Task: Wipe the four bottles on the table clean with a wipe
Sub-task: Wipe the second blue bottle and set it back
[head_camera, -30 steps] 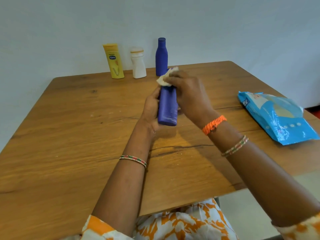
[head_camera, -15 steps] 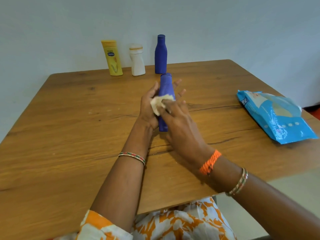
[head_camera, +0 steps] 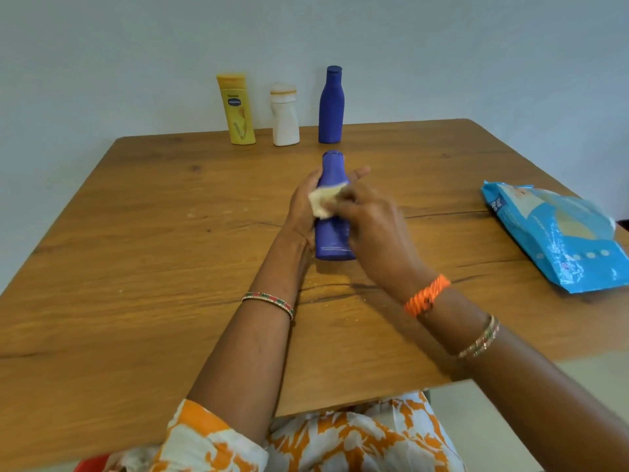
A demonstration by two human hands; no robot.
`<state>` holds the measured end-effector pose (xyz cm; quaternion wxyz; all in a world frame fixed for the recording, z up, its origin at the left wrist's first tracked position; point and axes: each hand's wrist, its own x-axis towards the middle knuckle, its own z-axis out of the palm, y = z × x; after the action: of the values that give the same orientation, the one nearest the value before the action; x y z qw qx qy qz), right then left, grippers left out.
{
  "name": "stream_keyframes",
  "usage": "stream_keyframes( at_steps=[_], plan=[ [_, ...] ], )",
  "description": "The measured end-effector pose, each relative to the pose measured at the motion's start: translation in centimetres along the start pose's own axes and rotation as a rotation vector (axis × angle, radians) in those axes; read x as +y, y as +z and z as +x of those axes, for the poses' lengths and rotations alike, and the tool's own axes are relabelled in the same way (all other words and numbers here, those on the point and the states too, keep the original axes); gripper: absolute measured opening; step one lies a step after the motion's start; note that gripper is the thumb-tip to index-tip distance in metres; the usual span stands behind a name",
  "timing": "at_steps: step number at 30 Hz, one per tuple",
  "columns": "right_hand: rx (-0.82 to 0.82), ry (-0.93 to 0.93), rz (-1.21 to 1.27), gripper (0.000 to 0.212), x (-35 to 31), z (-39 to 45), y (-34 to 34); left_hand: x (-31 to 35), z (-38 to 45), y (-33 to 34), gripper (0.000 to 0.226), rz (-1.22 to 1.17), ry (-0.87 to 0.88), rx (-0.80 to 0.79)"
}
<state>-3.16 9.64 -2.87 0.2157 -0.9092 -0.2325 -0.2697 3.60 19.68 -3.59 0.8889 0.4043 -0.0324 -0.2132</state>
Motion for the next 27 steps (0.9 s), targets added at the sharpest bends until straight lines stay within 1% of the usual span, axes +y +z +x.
stream_keyframes(
  at_steps=[1,2,4,7,9,10,11,12,14,17,21,23,24,26,27],
  plan=[
    [0.029,0.032,-0.02,0.035,0.5,1.2,-0.2,-0.3,0.1,0.0,0.034,0.043,0.036,0.054],
    [0.067,0.071,-0.034,0.032,1.2,2.5,-0.5,-0.5,0.1,0.1,0.025,0.053,0.055,0.093],
    [0.121,0.125,-0.018,0.03,1.9,4.6,-0.9,-0.9,0.0,0.3,0.029,0.054,0.063,0.146],
    [0.096,0.053,-0.065,0.026,0.5,4.0,-0.2,-0.2,0.0,-0.1,0.036,-0.043,0.092,0.154],
    [0.04,-0.021,-0.08,0.027,-0.9,1.5,0.4,0.7,0.1,-0.9,0.058,-0.067,0.043,0.152],
    [0.007,-0.054,-0.067,0.031,-1.5,0.1,0.6,1.2,0.1,-1.4,0.068,-0.031,0.027,0.165],
    [-0.038,-0.072,-0.051,0.038,-2.0,-1.0,0.7,1.6,0.2,-1.9,0.073,-0.003,0.013,0.176],
    [-0.074,-0.078,-0.046,0.04,-2.1,-1.6,0.9,1.8,0.2,-2.1,0.072,0.016,-0.003,0.169],
    [-0.111,-0.074,-0.061,0.028,-1.8,-1.1,1.0,1.9,0.2,-2.1,0.066,0.087,0.007,0.166],
    [-0.054,-0.005,-0.093,0.028,-1.2,2.0,0.9,1.6,-0.2,-2.1,0.051,0.229,0.045,0.134],
    [0.025,-0.002,-0.122,0.02,-0.3,5.2,0.7,1.6,-0.9,-2.0,0.035,0.216,0.073,0.112],
    [0.046,-0.022,-0.108,0.023,0.1,5.4,0.7,1.4,-0.9,-1.9,0.035,0.257,0.084,0.119],
    [0.055,-0.031,-0.094,0.025,0.4,5.2,1.0,1.5,-0.8,-1.9,0.037,0.305,0.087,0.159],
    [0.033,-0.037,-0.076,0.03,0.4,4.0,1.4,1.4,-0.2,-2.2,0.045,0.313,0.103,0.219],
    [0.008,-0.037,-0.066,0.033,0.2,2.9,1.6,1.5,-0.1,-2.2,0.053,0.315,0.116,0.247]
  ],
)
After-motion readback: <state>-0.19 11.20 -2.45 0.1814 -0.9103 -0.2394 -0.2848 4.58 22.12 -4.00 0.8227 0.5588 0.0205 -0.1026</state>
